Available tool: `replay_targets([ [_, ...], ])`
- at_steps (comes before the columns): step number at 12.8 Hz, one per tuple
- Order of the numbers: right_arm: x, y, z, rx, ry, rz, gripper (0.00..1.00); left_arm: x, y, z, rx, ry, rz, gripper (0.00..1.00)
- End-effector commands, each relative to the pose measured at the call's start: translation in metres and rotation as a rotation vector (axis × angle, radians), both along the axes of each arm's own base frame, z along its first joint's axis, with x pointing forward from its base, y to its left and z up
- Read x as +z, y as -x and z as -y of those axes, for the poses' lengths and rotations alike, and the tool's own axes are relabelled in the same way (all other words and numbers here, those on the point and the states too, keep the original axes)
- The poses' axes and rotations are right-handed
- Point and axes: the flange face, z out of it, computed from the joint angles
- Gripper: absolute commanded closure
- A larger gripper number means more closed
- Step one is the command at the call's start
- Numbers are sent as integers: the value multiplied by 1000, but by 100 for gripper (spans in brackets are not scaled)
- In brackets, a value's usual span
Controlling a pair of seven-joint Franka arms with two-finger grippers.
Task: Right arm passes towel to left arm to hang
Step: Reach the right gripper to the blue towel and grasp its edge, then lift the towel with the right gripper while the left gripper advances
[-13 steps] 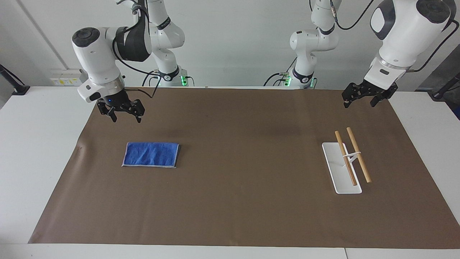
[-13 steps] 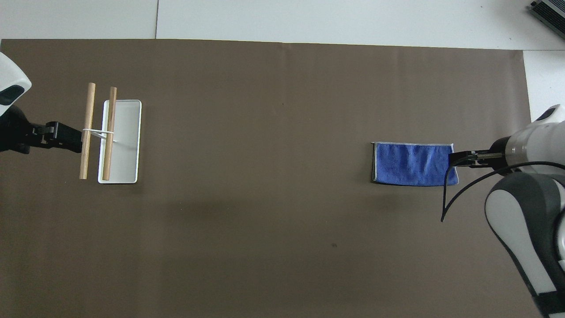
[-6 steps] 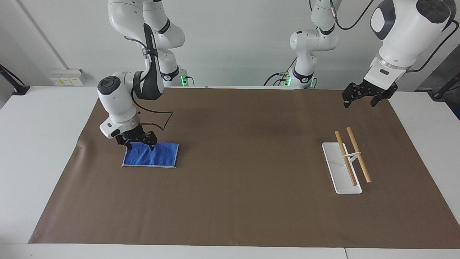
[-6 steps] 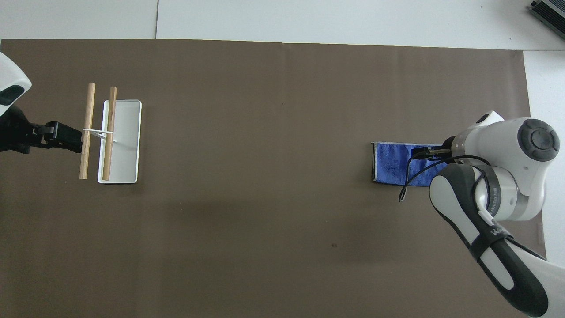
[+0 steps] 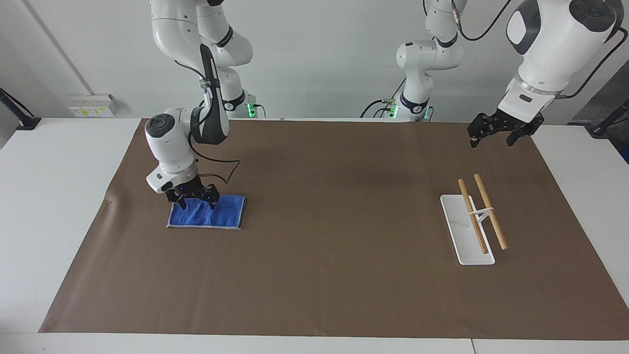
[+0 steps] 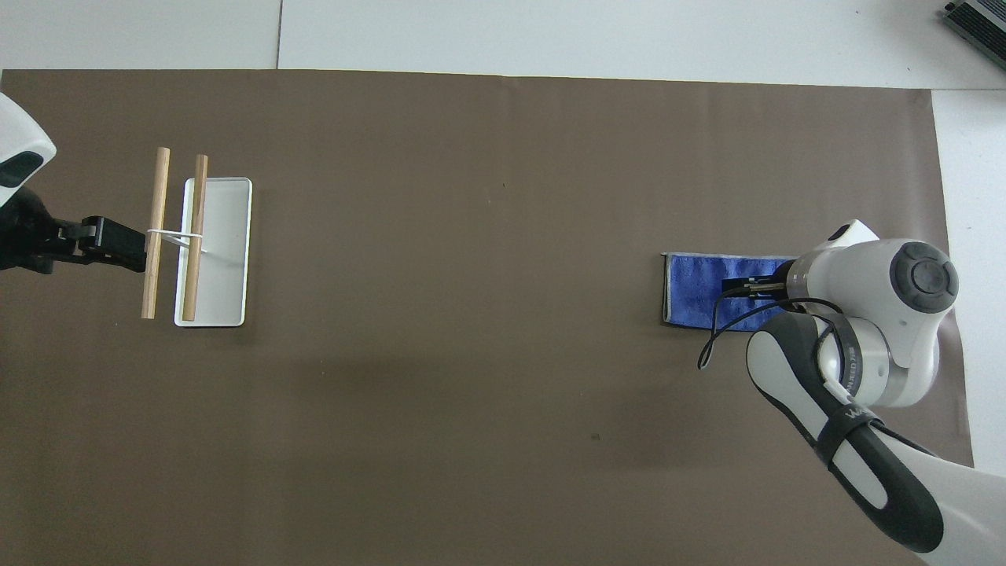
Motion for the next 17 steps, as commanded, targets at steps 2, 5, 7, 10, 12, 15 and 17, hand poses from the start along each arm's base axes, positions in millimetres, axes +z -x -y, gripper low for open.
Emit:
replay_targets([
  [2,-10,4,1,27,-12,10,0,2,10,-2,5,6,-6,0],
  [5,-20,4,2,11,-56,17,0,0,10,-2,4,6,-15,0],
  [7,-21,4,3,30,-59,15,0,1,9,-6,13,6,-9,0],
  [10,-20,4,3,32,-60,12,54,2,10,-10,19,6,-6,0],
  [12,-21,4,2,29,-61,9,100,5,12,-9,18,6,-6,0],
  [15,-13,2,0,30,-67,5,100,8,14,-8,18,6,-2,0],
  [17,8,-3,-4,40,-80,-13,100,8,14,-7,18,6,-1,0],
])
